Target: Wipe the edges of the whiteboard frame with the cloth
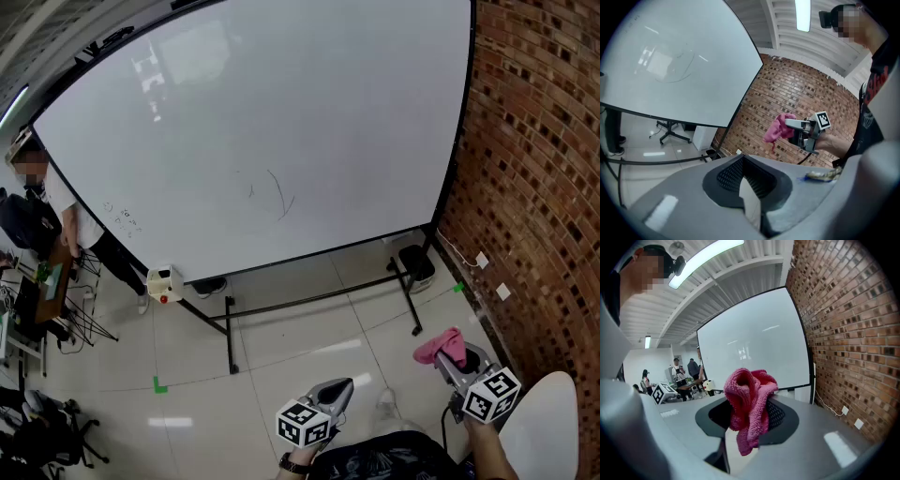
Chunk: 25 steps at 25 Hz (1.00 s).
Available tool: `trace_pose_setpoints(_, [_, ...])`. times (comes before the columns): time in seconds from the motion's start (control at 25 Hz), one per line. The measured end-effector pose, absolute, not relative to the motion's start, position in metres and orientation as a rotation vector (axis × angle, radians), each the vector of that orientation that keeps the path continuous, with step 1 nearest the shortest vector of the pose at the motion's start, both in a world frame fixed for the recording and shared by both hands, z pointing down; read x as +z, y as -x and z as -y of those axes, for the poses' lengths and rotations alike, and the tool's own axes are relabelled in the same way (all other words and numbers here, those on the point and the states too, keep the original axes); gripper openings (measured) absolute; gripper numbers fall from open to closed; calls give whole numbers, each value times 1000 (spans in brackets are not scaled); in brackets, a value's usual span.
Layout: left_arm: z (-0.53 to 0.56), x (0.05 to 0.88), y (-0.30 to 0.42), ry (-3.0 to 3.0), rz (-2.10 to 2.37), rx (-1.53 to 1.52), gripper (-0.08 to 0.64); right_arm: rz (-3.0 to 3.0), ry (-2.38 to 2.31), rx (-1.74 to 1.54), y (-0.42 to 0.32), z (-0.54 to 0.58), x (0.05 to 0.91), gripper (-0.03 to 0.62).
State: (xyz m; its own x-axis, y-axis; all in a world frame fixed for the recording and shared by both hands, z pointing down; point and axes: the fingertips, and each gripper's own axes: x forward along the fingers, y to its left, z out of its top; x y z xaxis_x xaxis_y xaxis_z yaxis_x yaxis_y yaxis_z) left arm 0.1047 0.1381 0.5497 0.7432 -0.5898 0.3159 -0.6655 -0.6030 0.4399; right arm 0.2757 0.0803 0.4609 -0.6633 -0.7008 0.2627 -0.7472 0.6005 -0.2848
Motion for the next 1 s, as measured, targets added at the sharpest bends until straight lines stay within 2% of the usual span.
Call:
trace_pose_setpoints(0.12, [-87,534,-171,-2418,928,122,-3,2641,-1134,641,-341,-45,462,132])
trace_pose_setpoints(0.32, [-22,529,-230,-2425,894,150,-3,2643,-1131,441,-390,48,452,132])
trace_pose_setpoints(0.68, [116,515,-258,-2595,781,276,-3,2652,-1470,400,-385,210,459,130])
trace_pose_setpoints(1.0, [230,485,-301,-2776,592,322,-3,2569,-1574,256,-382,296,440,132])
